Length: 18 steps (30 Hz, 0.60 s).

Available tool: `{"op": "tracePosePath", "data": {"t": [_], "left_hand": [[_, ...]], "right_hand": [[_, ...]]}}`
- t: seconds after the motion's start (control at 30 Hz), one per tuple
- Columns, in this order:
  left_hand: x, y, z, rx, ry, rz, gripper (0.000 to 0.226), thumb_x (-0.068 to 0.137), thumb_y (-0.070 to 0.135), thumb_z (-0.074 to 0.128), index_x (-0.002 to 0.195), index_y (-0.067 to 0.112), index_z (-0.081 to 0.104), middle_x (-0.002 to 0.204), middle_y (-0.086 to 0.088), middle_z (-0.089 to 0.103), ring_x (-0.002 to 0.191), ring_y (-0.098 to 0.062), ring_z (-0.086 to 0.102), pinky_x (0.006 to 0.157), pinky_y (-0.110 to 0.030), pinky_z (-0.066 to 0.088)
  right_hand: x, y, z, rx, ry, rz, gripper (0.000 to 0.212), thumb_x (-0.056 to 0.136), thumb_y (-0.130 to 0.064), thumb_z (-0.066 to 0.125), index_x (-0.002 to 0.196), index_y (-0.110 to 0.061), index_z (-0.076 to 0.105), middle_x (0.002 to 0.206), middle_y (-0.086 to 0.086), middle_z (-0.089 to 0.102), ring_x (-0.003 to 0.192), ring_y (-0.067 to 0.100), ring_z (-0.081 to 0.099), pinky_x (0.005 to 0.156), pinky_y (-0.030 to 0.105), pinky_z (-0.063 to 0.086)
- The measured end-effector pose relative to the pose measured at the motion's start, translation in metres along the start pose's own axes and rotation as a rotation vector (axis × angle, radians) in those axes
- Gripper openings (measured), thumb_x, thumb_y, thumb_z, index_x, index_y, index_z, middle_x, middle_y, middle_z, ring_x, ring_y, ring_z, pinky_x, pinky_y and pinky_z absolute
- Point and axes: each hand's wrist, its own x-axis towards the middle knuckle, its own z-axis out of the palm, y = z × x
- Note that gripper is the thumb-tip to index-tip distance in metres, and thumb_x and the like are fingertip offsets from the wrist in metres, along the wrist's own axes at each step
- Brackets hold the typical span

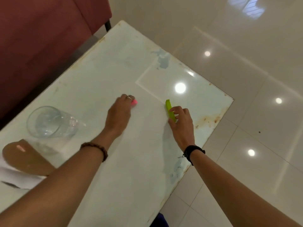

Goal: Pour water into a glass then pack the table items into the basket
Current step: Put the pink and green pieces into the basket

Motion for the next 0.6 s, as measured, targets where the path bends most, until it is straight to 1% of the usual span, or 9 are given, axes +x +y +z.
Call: {"op": "tracePosePath", "data": {"t": [0.07, 0.1, 0.17, 0.23, 0.3, 0.37, 0.43, 0.5, 0.6], "left_hand": [[-0.031, 0.004, -0.003, -0.103, -0.012, -0.017, 0.023, 0.096, 0.021, 0.046, 0.114, 0.014, 0.059, 0.112, -0.009, 0.060, 0.108, -0.024, 0.055, 0.091, -0.041, 0.043], [-0.046, 0.008, -0.006, -0.161, -0.006, -0.024, 0.024, 0.096, 0.020, 0.047, 0.114, 0.014, 0.060, 0.111, -0.008, 0.060, 0.108, -0.023, 0.056, 0.091, -0.038, 0.043], [-0.080, 0.008, -0.021, -0.295, 0.031, -0.079, 0.024, 0.094, 0.017, 0.049, 0.115, 0.014, 0.061, 0.109, -0.006, 0.062, 0.104, -0.020, 0.059, 0.091, -0.031, 0.044], [-0.118, 0.004, -0.043, -0.430, 0.092, -0.167, 0.024, 0.092, 0.015, 0.054, 0.115, 0.017, 0.061, 0.108, -0.001, 0.063, 0.098, -0.015, 0.061, 0.086, -0.025, 0.047], [-0.159, -0.004, -0.071, -0.593, 0.175, -0.277, 0.025, 0.089, 0.014, 0.058, 0.112, 0.023, 0.062, 0.104, 0.006, 0.064, 0.092, -0.005, 0.062, 0.080, -0.018, 0.049], [-0.206, -0.020, -0.106, -0.749, 0.272, -0.399, 0.023, 0.088, 0.017, 0.060, 0.104, 0.034, 0.063, 0.099, 0.015, 0.065, 0.088, 0.002, 0.062, 0.073, -0.009, 0.049], [-0.249, -0.038, -0.137, -0.831, 0.355, -0.493, 0.028, 0.087, 0.016, 0.061, 0.096, 0.042, 0.061, 0.096, 0.017, 0.066, 0.087, 0.005, 0.062, 0.071, -0.007, 0.048], [-0.299, -0.065, -0.168, -0.877, 0.447, -0.583, 0.034, 0.086, 0.010, 0.062, 0.094, 0.043, 0.061, 0.096, 0.017, 0.067, 0.087, 0.006, 0.062, 0.071, -0.006, 0.048], [-0.374, -0.112, -0.208, -0.915, 0.574, -0.684, 0.034, 0.084, 0.005, 0.063, 0.098, 0.036, 0.065, 0.095, 0.015, 0.069, 0.086, 0.006, 0.063, 0.066, -0.003, 0.045]], "right_hand": [[-0.022, -0.011, 0.008, 0.056, -0.058, -0.026, 0.030, 0.086, 0.000, 0.055, 0.113, -0.013, 0.054, 0.109, 0.004, 0.053, 0.091, 0.013, 0.052, 0.068, 0.010, 0.041], [-0.035, -0.017, 0.011, 0.108, -0.069, -0.032, 0.029, 0.085, 0.000, 0.056, 0.111, -0.014, 0.054, 0.106, 0.002, 0.055, 0.089, 0.013, 0.053, 0.066, 0.007, 0.041], [-0.066, -0.038, 0.021, 0.228, -0.073, -0.035, 0.028, 0.083, -0.001, 0.059, 0.104, -0.019, 0.055, 0.101, -0.001, 0.058, 0.084, 0.011, 0.055, 0.066, 0.008, 0.043], [-0.102, -0.065, 0.032, 0.322, -0.077, -0.019, 0.027, 0.081, -0.004, 0.061, 0.098, -0.025, 0.055, 0.095, -0.007, 0.061, 0.081, 0.005, 0.058, 0.065, 0.009, 0.045], [-0.140, -0.091, 0.044, 0.412, -0.090, 0.006, 0.025, 0.080, -0.006, 0.063, 0.095, -0.025, 0.057, 0.091, -0.011, 0.063, 0.077, -0.001, 0.059, 0.063, 0.006, 0.045], [-0.181, -0.121, 0.059, 0.488, -0.143, 0.041, 0.023, 0.081, -0.008, 0.064, 0.095, -0.025, 0.058, 0.089, -0.010, 0.065, 0.075, -0.003, 0.060, 0.064, 0.008, 0.047], [-0.220, -0.147, 0.075, 0.544, -0.236, 0.068, 0.023, 0.082, -0.009, 0.064, 0.097, -0.025, 0.058, 0.092, -0.005, 0.067, 0.078, 0.002, 0.062, 0.070, 0.017, 0.051], [-0.264, -0.175, 0.098, 0.575, -0.358, 0.081, 0.023, 0.083, -0.009, 0.064, 0.100, -0.024, 0.058, 0.093, -0.004, 0.068, 0.080, 0.004, 0.064, 0.072, 0.023, 0.052], [-0.330, -0.213, 0.140, 0.640, -0.587, 0.115, 0.022, 0.084, -0.009, 0.063, 0.100, -0.024, 0.060, 0.090, -0.005, 0.071, 0.082, 0.005, 0.065, 0.068, 0.019, 0.050]]}}
